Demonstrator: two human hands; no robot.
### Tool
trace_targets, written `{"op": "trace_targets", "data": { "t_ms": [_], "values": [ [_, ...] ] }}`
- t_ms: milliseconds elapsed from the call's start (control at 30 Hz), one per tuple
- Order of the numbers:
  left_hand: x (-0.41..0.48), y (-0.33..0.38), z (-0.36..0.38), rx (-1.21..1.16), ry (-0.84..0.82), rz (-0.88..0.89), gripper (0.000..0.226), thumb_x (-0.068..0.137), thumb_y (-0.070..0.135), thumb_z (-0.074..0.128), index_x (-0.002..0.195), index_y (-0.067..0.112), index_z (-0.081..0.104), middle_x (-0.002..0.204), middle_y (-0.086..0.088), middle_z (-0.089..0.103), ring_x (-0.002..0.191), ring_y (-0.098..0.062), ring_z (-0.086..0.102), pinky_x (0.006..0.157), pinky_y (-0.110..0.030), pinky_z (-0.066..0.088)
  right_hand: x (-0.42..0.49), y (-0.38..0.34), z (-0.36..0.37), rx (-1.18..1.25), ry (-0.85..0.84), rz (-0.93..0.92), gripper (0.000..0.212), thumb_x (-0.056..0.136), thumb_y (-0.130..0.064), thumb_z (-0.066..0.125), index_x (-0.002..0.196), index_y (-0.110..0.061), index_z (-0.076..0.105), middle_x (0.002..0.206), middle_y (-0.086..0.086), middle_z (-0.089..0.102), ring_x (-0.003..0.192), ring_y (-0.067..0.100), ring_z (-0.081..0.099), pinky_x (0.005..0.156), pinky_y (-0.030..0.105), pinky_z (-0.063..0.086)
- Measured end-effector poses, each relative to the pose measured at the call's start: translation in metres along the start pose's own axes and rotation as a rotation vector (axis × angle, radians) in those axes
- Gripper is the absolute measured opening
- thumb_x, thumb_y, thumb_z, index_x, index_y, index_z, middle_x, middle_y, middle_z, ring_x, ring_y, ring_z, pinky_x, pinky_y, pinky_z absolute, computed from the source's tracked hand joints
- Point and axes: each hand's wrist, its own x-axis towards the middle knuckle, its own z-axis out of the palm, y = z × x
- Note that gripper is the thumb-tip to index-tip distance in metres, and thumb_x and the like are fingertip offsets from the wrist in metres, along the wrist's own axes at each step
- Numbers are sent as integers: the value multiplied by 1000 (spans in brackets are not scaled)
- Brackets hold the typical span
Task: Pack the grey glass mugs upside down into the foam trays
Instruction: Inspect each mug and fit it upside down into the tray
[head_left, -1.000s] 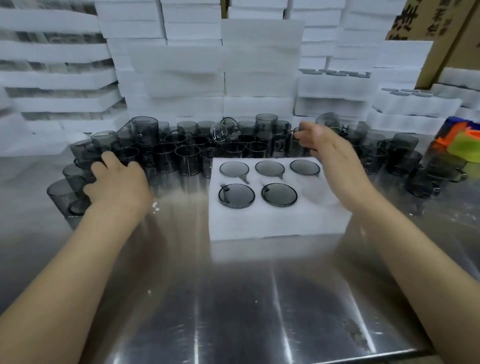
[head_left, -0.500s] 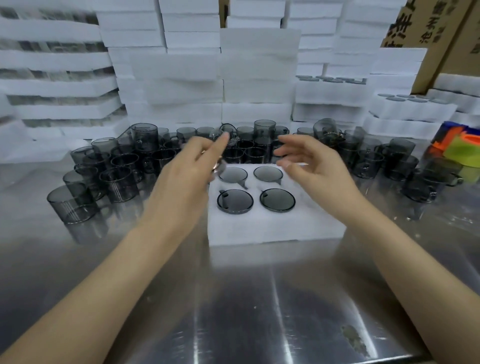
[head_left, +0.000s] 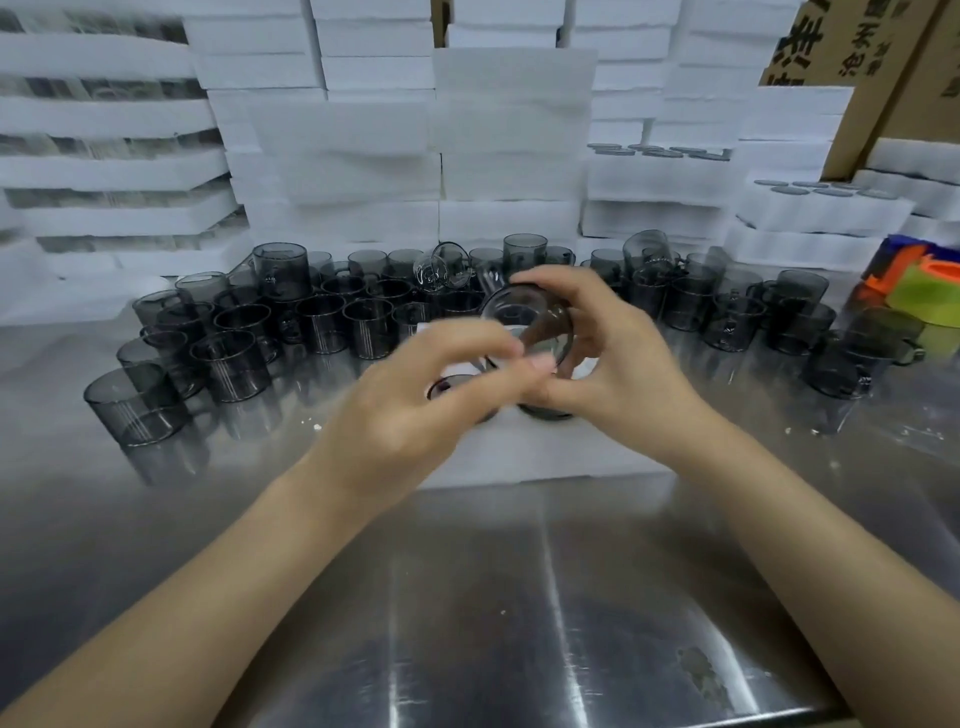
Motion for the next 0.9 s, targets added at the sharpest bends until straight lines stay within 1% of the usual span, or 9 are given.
{"op": "trace_targets", "data": {
  "t_ms": [33,100,200,300,467,633,767,833,900],
  "values": [
    [5,1,-1,38,81,-14,18,86,51,65,99,38,66,102,19,60,102,9,53,85,-19,43,1,-1,-2,21,31,16,69,64,-31,86,120,-43,46,114,-17,60,98,11,64,70,30,54],
    [7,-2,3,39,254,-2,52,83,25,75,129,19,52,122,9,46,123,4,40,102,-22,38,1,-2,-4,17,70,16,71,64,-24,89,119,-39,47,113,-17,62,101,12,64,78,39,55],
    [7,-8,8,-301,220,-293,79,76,31,79,141,33,34,140,13,36,129,-9,46,110,-29,38,0,0,-5,5,75,4,69,66,-22,88,121,-32,48,114,-17,62,106,10,63,86,38,54],
    [5,-9,10,-558,86,-457,60,80,30,69,134,23,45,141,-3,46,124,-16,54,108,-42,42,0,2,-4,-26,52,14,70,65,-21,88,122,-31,48,115,-21,61,110,6,60,96,34,50],
    [0,-10,12,-477,33,-413,46,88,14,63,133,6,53,132,-6,54,123,-17,55,103,-40,47,0,3,-10,-44,5,29,69,65,-23,88,121,-33,49,115,-25,58,109,3,59,96,19,45],
    [3,-4,11,-478,46,-461,40,88,4,64,126,16,56,127,-4,56,113,-17,59,91,-42,53,0,1,-11,-51,-12,1,65,69,-16,86,125,-22,53,119,-13,58,114,9,58,98,24,46],
    [2,-6,7,-352,80,-456,22,91,7,63,102,26,68,102,7,68,85,-12,66,75,-49,51,3,2,-32,21,-13,151,69,73,-27,78,129,-44,42,113,-6,61,105,13,63,95,34,50],
    [2,-7,7,-304,118,-482,23,92,10,62,93,31,68,92,12,71,82,-8,66,74,-45,50,3,5,-53,29,-50,265,69,75,-31,73,132,-52,40,113,-10,62,103,9,64,89,25,51],
    [2,-8,9,-279,152,-521,24,93,10,60,92,33,67,88,19,71,83,-7,66,76,-40,50,0,10,-74,-69,-124,346,60,78,-35,75,131,-47,50,113,-26,63,101,-8,61,81,6,45]
  ]
}}
